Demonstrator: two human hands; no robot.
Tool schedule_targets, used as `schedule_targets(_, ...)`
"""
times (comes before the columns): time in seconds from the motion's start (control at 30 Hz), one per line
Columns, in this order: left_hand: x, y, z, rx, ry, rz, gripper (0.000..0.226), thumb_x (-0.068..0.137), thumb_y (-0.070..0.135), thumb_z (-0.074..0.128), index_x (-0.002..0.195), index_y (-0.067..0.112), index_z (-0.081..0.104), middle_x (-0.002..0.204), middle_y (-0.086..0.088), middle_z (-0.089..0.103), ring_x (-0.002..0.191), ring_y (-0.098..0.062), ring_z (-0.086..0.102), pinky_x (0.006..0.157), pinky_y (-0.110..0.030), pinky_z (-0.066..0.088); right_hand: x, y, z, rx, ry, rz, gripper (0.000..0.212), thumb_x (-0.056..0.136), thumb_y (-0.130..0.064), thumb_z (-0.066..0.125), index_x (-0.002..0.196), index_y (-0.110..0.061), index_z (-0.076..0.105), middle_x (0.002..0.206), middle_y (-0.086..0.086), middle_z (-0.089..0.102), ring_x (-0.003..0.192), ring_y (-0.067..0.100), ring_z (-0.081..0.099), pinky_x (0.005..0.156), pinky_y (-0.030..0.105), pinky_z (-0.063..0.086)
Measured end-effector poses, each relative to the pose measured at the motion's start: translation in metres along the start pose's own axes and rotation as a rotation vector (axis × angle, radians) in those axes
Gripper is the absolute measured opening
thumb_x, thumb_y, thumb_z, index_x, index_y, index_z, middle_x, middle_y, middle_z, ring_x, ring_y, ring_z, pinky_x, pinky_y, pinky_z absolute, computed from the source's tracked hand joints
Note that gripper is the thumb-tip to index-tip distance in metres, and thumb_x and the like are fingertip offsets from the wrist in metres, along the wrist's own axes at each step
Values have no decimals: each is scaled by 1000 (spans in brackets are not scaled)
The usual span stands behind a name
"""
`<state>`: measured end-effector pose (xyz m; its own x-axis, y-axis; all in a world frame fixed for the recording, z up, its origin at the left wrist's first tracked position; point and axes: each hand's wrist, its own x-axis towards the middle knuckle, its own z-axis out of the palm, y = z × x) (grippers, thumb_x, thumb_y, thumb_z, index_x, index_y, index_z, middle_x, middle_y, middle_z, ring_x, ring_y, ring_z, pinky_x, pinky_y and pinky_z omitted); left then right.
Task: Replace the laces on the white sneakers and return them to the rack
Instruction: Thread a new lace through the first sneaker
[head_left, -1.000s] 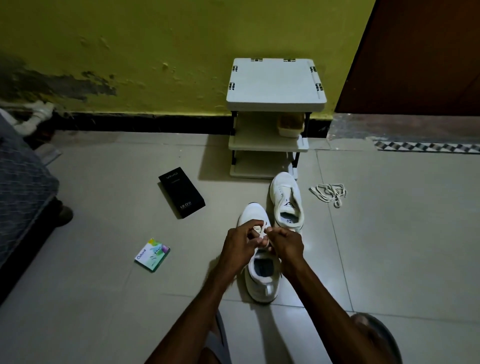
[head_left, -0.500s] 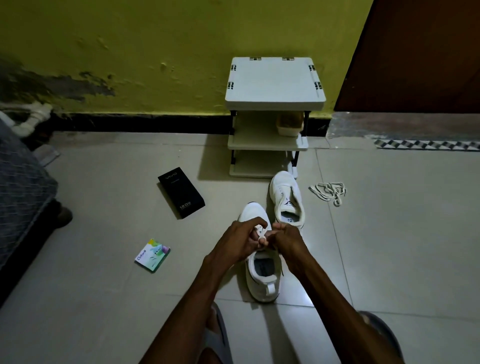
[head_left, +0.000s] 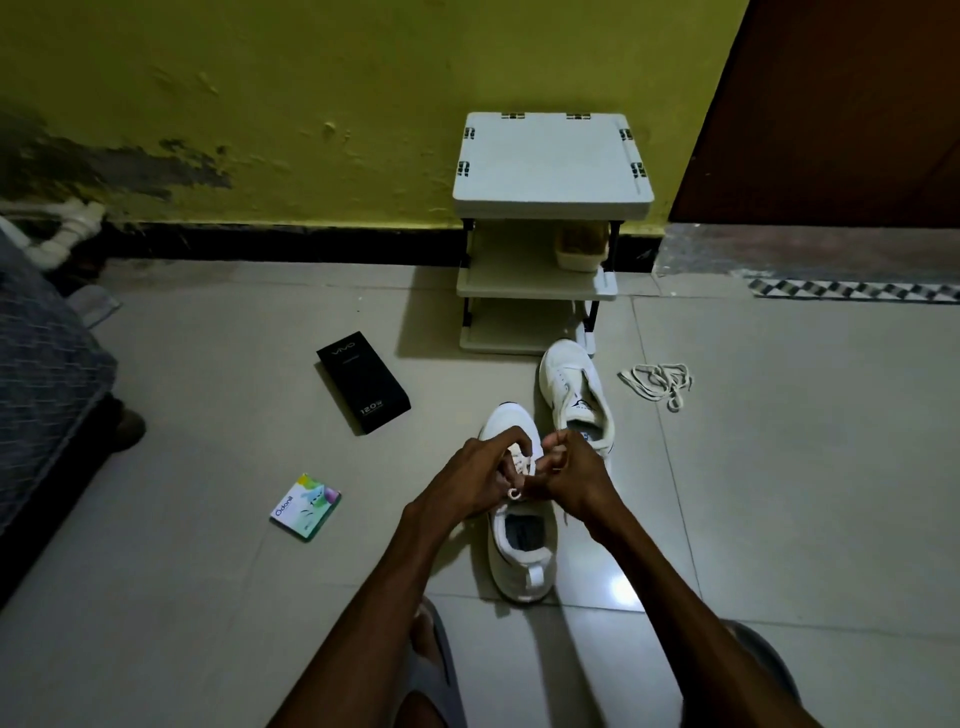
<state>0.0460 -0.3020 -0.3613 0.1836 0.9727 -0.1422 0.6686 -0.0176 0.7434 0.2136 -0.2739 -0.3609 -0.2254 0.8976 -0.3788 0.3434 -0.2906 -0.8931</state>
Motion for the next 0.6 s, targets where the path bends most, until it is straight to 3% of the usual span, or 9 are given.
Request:
schedule_targets(0.17,1,3,-3,-8,-24,-18,47,79,10,73,110,29,44,76,5,68,73,-18,60,67,-31,48,-2,2,4,-421,39,-465,43,71,-6,76,101,-18,48,72,-3,66,64,13,65,59,32,54)
schedule_targets(0.27,1,-1,-2,11,-15,-29,45,83,8,66,111,31,40,83,6,69,76,-17,57,69,-30,48,-5,9,15,-626,-6,-626,54,71,-6,71,117,-22,48,92,0,69,79,17,67,65,32,55)
schedule_targets(0.33,1,-4,-3,10,-10,-53,49,81,2,64,108,35,39,81,5,69,75,-14,58,68,-26,48,-7,16,24,-808,62,-752,59,67,-4,73,116,-24,46,95,1,67,79,22,66,59,30,50)
schedule_targets(0.43,1,-7,-2,-7,6,-59,52,79,-1,63,103,38,39,79,0,69,68,-9,55,64,-21,43,-14,23,30,-938,187,-798,62,61,-5,75,113,-23,47,88,2,62,70,24,60,49,31,40)
schedule_targets(0.6,3,-10,0,-25,48,-55,45,78,-4,60,105,30,48,68,5,63,62,-3,50,62,-18,40,-10,32,33,-956,238,-801,46,63,0,74,105,-12,59,87,9,58,65,27,57,46,33,42)
